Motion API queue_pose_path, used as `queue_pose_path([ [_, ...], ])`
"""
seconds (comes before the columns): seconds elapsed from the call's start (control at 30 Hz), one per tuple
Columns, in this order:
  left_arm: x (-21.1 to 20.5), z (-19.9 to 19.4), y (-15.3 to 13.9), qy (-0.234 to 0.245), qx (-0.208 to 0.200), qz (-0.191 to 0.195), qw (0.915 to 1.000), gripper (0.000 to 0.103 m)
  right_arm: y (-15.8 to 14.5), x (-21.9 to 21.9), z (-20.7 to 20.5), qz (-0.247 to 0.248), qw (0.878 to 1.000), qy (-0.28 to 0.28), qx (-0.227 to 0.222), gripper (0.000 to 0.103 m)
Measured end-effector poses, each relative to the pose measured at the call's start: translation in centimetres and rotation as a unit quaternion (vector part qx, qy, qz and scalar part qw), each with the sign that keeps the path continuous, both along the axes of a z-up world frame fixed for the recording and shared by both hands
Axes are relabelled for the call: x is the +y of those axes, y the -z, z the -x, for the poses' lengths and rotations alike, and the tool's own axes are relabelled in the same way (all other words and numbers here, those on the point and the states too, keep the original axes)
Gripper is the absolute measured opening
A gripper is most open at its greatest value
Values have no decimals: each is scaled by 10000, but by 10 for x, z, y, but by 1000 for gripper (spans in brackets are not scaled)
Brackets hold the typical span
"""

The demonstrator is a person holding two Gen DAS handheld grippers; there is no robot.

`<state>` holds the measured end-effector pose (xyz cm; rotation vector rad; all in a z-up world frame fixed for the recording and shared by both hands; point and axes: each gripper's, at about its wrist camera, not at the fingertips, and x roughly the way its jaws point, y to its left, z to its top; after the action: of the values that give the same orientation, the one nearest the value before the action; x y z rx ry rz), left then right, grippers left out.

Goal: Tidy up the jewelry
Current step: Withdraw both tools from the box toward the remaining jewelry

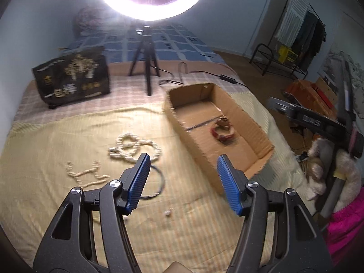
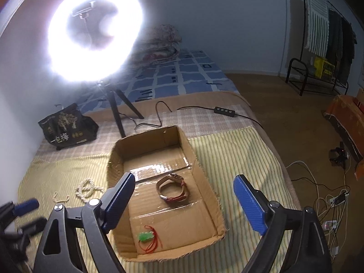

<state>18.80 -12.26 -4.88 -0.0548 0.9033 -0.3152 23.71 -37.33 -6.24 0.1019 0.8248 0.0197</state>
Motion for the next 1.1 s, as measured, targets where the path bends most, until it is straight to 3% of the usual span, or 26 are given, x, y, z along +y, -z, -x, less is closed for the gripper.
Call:
queue_pose_path([
  [0.33, 73, 0, 7, -458, 119, -286, 9985, 63, -10, 36, 37, -420, 9973, -519, -305, 96],
  [0.67, 122, 2, 17, -771, 265, -310, 9962, 63, -7, 103, 58, -107, 9872, -1547, -383, 96],
  [0.83, 136, 1, 31, -855, 531, -237, 9946, 63, 9, 133, 50, 39, 9811, -1930, -141, 95],
  [1.0, 152, -1, 55, -993, 996, -11, 9901, 62, 38, 158, 36, 20, 9713, -2341, 409, 87],
  [1.1, 161, -3, 70, -1066, 1272, 72, 9861, 53, 56, 173, 32, 48, 9636, -2581, 691, 83],
])
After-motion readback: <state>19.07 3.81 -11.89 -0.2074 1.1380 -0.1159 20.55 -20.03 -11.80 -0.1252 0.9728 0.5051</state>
